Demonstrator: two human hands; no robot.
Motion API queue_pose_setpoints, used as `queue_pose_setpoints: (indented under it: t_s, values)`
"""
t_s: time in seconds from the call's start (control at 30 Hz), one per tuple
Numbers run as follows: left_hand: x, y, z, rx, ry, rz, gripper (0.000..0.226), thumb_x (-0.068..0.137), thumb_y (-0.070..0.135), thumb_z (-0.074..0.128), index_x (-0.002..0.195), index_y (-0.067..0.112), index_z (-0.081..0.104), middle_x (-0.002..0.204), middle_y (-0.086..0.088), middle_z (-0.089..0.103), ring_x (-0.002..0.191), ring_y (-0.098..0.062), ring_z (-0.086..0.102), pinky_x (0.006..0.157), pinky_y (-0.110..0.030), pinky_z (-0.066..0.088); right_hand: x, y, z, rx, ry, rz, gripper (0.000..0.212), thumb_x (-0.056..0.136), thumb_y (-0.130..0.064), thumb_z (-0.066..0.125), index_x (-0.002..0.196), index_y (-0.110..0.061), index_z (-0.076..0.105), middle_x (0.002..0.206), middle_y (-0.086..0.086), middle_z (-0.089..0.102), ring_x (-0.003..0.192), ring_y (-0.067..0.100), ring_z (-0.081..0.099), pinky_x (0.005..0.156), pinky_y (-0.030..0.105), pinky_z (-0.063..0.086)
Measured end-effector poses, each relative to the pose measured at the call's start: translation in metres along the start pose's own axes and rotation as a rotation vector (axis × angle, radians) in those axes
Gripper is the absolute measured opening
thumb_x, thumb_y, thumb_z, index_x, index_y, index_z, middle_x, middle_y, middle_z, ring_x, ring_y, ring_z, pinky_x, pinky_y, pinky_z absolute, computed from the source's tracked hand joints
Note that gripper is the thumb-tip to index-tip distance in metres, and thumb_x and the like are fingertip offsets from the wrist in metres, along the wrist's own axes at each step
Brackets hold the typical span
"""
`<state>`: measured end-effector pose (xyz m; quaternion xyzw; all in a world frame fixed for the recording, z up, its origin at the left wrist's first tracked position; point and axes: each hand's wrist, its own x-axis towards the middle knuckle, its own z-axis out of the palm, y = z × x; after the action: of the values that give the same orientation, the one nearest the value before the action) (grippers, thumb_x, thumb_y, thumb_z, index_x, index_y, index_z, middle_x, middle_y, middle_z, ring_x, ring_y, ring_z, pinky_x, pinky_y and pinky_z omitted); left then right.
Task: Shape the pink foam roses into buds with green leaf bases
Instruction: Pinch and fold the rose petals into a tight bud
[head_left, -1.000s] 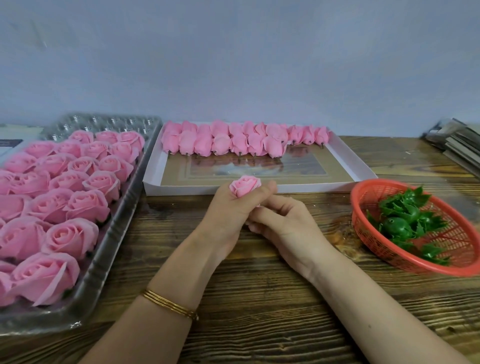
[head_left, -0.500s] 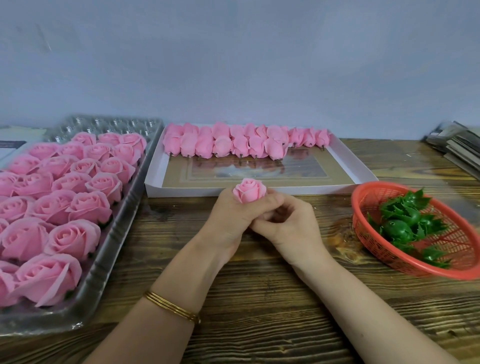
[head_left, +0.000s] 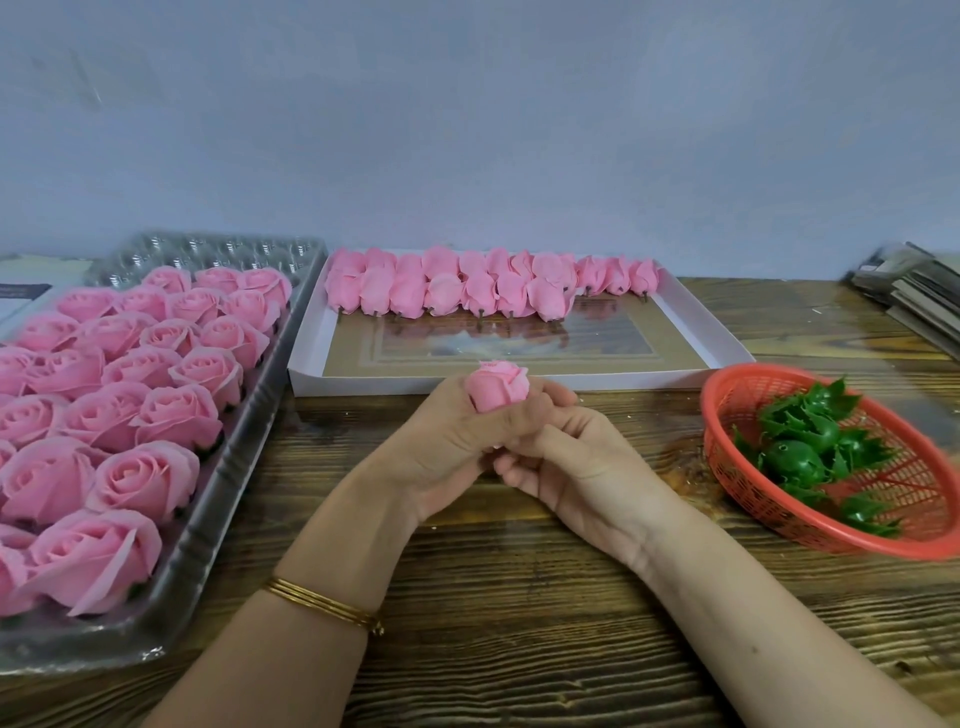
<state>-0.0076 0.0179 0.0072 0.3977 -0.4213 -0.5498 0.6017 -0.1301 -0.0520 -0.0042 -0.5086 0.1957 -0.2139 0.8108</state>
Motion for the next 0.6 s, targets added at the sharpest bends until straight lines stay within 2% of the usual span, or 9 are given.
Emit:
queue_pose_setpoints:
  t_s: [0.03, 0.1, 0.17, 0.23, 0.27, 0.37, 0.47, 0.53, 0.6]
  values:
    - [-0.0006, 0.0007, 0.0011, 0.022, -0.005, 0.001, 0.035, 0.062, 0.046, 0.083, 0.08, 0.017, 0.076, 0.109, -0.018, 0.057, 0.086, -0.03, 0.052, 0.063, -0.032, 0.039, -0.0004, -0.0008, 0.0004, 0.029, -0.015, 0.025, 0.008, 0.075, -0.005, 0.072, 0.069, -0.009, 0.076, 0.068, 0.007, 0.067, 0.058, 0.009, 0.061, 0.06, 0.017, 0.053]
    - [-0.0009, -0.0001, 0.0015, 0.04, 0.019, -0.01, 0.038, 0.059, 0.056, 0.083, 0.075, 0.021, 0.076, 0.111, -0.019, 0.053, 0.097, -0.035, 0.038, 0.07, -0.043, 0.033, -0.0015, -0.0022, 0.0017, 0.078, -0.044, 0.064, 0.008, 0.076, -0.008, 0.068, 0.072, -0.009, 0.075, 0.072, 0.007, 0.067, 0.06, 0.01, 0.061, 0.061, 0.019, 0.053]
    - [0.0008, -0.0014, 0.0018, 0.036, 0.072, -0.005, 0.033, 0.064, 0.055, 0.079, 0.071, 0.022, 0.075, 0.107, -0.017, 0.058, 0.098, -0.035, 0.044, 0.077, -0.046, 0.035, -0.0016, -0.002, 0.0017, 0.105, -0.037, 0.077, 0.003, 0.074, -0.01, 0.074, 0.075, -0.008, 0.075, 0.074, 0.008, 0.067, 0.063, 0.012, 0.063, 0.062, 0.019, 0.054]
    - [0.0034, -0.0032, 0.0021, 0.061, 0.144, -0.001, 0.025, 0.07, 0.047, 0.076, 0.072, 0.022, 0.076, 0.101, -0.01, 0.067, 0.095, -0.029, 0.057, 0.077, -0.038, 0.045, -0.0011, 0.0001, 0.0006, 0.106, 0.019, 0.06, 0.011, 0.069, -0.009, 0.078, 0.08, -0.005, 0.076, 0.074, 0.01, 0.068, 0.065, 0.013, 0.066, 0.063, 0.02, 0.056]
    - [0.0046, -0.0041, 0.0028, 0.067, 0.175, 0.001, 0.025, 0.071, 0.043, 0.074, 0.079, 0.019, 0.077, 0.098, -0.009, 0.069, 0.092, -0.024, 0.062, 0.073, -0.032, 0.048, -0.0006, 0.0015, -0.0004, 0.103, 0.05, 0.042, 0.017, 0.067, -0.006, 0.078, 0.084, -0.003, 0.076, 0.075, 0.01, 0.069, 0.067, 0.015, 0.068, 0.064, 0.02, 0.057]
    - [0.0073, -0.0082, 0.0025, 0.052, 0.213, 0.001, 0.047, 0.07, 0.036, 0.073, 0.1, 0.0, 0.072, 0.09, -0.011, 0.072, 0.08, -0.017, 0.068, 0.06, -0.021, 0.052, -0.0007, 0.0025, 0.0009, 0.074, 0.088, -0.015, 0.031, 0.06, -0.005, 0.077, 0.092, -0.002, 0.076, 0.079, 0.011, 0.071, 0.072, 0.016, 0.069, 0.067, 0.018, 0.056]
    - [0.0064, -0.0079, 0.0003, 0.076, 0.171, 0.002, 0.042, 0.071, 0.035, 0.085, 0.098, 0.005, 0.074, 0.086, -0.008, 0.072, 0.077, -0.013, 0.068, 0.057, -0.021, 0.051, -0.0006, 0.0026, 0.0011, 0.022, 0.08, -0.046, 0.03, 0.064, -0.001, 0.075, 0.094, -0.003, 0.076, 0.076, 0.009, 0.07, 0.073, 0.015, 0.067, 0.067, 0.018, 0.055]
    - [0.0052, -0.0066, -0.0023, 0.121, 0.115, 0.009, 0.038, 0.069, 0.035, 0.081, 0.097, 0.009, 0.075, 0.088, -0.007, 0.072, 0.08, -0.013, 0.066, 0.061, -0.023, 0.05, -0.0012, 0.002, 0.0, 0.0, 0.069, -0.042, 0.024, 0.074, 0.012, 0.066, 0.09, -0.003, 0.076, 0.073, 0.009, 0.069, 0.071, 0.014, 0.065, 0.068, 0.018, 0.055]
    - [0.0044, -0.0062, -0.0048, 0.165, 0.077, 0.007, 0.029, 0.068, 0.036, 0.078, 0.089, 0.017, 0.078, 0.098, -0.009, 0.072, 0.085, -0.013, 0.066, 0.069, -0.025, 0.052, -0.0024, 0.0012, -0.002, -0.023, 0.058, -0.019, 0.029, 0.08, 0.02, 0.058, 0.085, -0.001, 0.077, 0.075, 0.012, 0.068, 0.071, 0.014, 0.066, 0.069, 0.019, 0.057]
